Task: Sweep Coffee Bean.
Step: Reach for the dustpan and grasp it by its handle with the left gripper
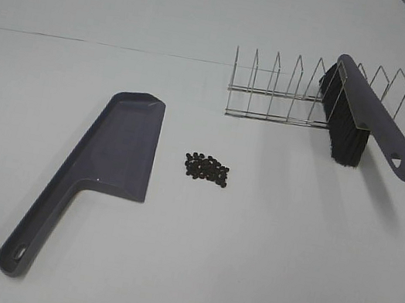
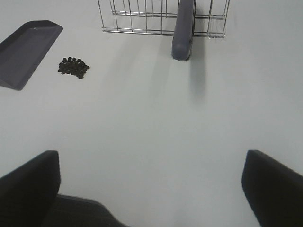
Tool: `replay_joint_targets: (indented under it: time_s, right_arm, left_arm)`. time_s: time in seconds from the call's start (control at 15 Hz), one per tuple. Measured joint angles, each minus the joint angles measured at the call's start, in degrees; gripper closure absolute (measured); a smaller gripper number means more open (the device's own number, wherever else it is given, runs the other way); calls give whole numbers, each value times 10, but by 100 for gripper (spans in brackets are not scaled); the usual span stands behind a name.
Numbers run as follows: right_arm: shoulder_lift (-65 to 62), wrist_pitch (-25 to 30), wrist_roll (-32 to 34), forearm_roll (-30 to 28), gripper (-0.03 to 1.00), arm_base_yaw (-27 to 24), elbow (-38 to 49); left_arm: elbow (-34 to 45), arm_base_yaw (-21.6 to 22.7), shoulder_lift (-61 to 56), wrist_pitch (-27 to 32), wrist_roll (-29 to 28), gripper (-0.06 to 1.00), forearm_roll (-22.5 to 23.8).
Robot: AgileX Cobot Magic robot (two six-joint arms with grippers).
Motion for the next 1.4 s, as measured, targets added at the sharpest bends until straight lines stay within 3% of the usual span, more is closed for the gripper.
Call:
replay_joint_targets:
  time_s: [1.4]
  right_arm:
    - [0, 0, 1, 0, 3, 0, 0]
  left_arm:
    - [0, 0, 0, -1, 0, -5, 0]
